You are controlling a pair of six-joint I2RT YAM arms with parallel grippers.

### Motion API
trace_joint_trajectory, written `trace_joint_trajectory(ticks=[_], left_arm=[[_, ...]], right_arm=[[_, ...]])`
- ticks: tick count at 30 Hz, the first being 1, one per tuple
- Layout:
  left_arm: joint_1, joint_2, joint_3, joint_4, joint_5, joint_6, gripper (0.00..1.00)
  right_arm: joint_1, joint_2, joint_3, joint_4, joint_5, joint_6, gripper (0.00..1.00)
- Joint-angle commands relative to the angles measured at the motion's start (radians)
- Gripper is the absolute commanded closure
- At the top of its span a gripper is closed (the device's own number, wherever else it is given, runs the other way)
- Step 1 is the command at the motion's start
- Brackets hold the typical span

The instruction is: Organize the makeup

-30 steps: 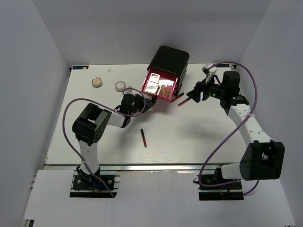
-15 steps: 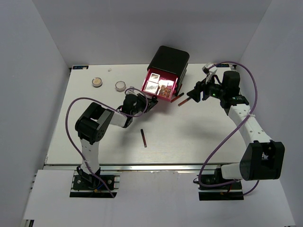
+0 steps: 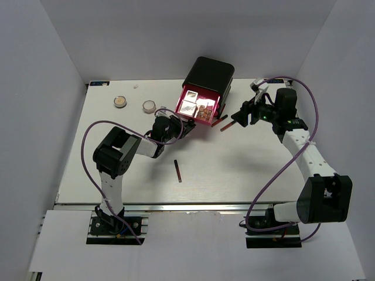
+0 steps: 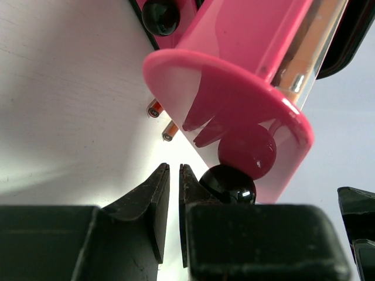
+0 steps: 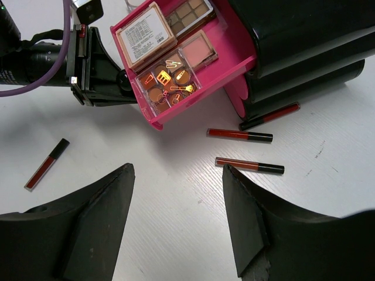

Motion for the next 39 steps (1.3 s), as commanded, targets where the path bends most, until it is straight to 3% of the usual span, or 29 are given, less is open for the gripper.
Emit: trace_joint_trajectory(ticks=[1, 18, 27, 39], left_arm=[[-0.007, -0.021, 0.03, 0.016, -0.018, 0.008, 0.77], [-0.009, 0.011, 0.12, -0.021, -0.025, 0.039, 0.77], [-0.011, -0.071, 0.122, -0.059, -0.074, 0.074, 0.75], [-0.011, -0.101, 0.248, -0.164, -0.113, 0.103, 0.75]], right_arm=[[0.002, -0.026, -0.003, 0.03, -0.003, 0.002, 0.33], [0.002, -0.035, -0.012, 0.043, -0.001, 0.011, 0.33], [0.002, -0.037, -0.024, 0.043, -0.004, 0.011, 0.33], [0.002, -0.04, -0.035, 0.045, -0.01, 0.018, 0.32]])
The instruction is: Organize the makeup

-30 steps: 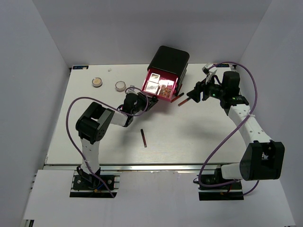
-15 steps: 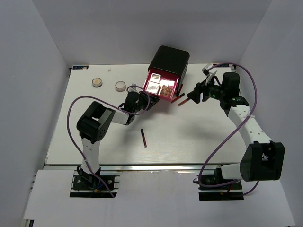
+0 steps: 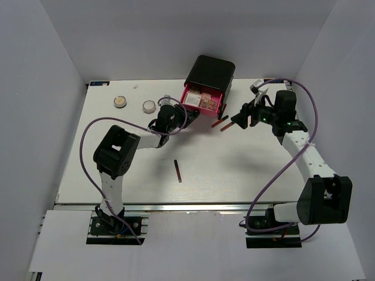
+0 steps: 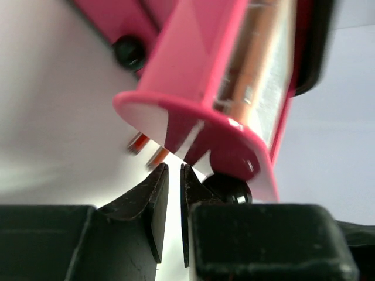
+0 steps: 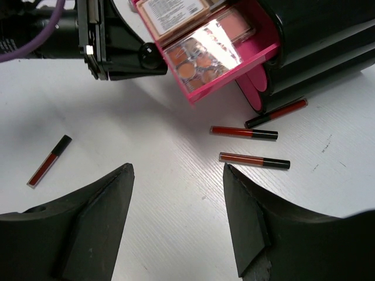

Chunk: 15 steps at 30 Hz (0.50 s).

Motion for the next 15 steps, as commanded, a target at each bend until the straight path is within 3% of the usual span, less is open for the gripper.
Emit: trace_joint_trajectory(ticks=[1, 6, 15], left_arm=[[0.002, -0.104, 0.065, 0.037, -0.038, 0.016, 0.75], [0.005, -0.096, 0.08, 0.019, -0.049, 0.021, 0.75], [0.017, 0.062, 0.304, -0.068, -0.055, 0.001, 0.73]], right_arm=[[0.002, -0.029, -0.009, 0.037, -0.01, 0.013, 0.32], [0.002, -0.033, -0.022, 0.04, -0.01, 0.018, 0.32], [0.002, -0.038, -0.023, 0.04, -0.005, 0.01, 0.32]])
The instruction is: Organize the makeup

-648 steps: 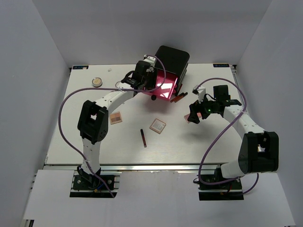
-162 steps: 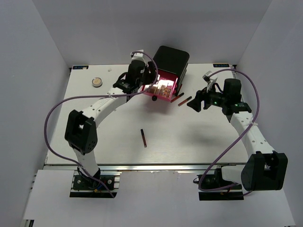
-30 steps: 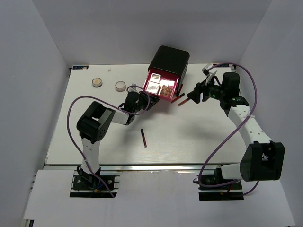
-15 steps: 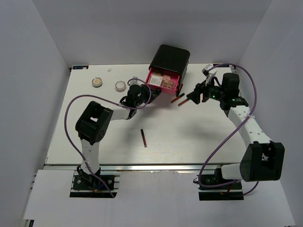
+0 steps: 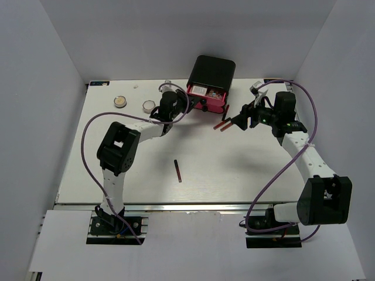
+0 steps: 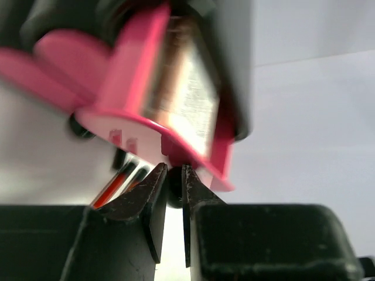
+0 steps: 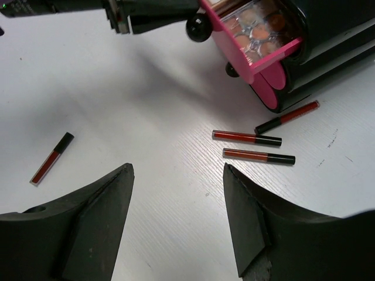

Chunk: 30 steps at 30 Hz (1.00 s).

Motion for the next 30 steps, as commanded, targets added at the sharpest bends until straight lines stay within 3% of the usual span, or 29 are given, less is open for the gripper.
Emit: trace_joint_trajectory(ticks=[1, 10, 23, 30], left_arm=[[0.009, 0.029, 0.106, -0.003, -0.01, -0.012, 0.73], [0.034, 0.112, 0.233, -0.066, -0.003, -0.018, 0.65], [0.06, 0.207, 0.365, -0.064, 0.031, -0.042, 0.62], [0.062, 0.134, 0.256, -0.005, 0.04, -0.032, 0.58]], right_arm=[[0.002, -0.033, -0.005, 0.036, -0.002, -0.001, 0.32], [0.001, -0.041, -0.024, 0.036, 0.008, -0.006, 0.32], [0.001, -0.036, -0.022, 0.039, 0.018, -0.016, 0.31], [0.001, -0.041, -0.022, 0.014, 0.027, -0.038, 0.31]])
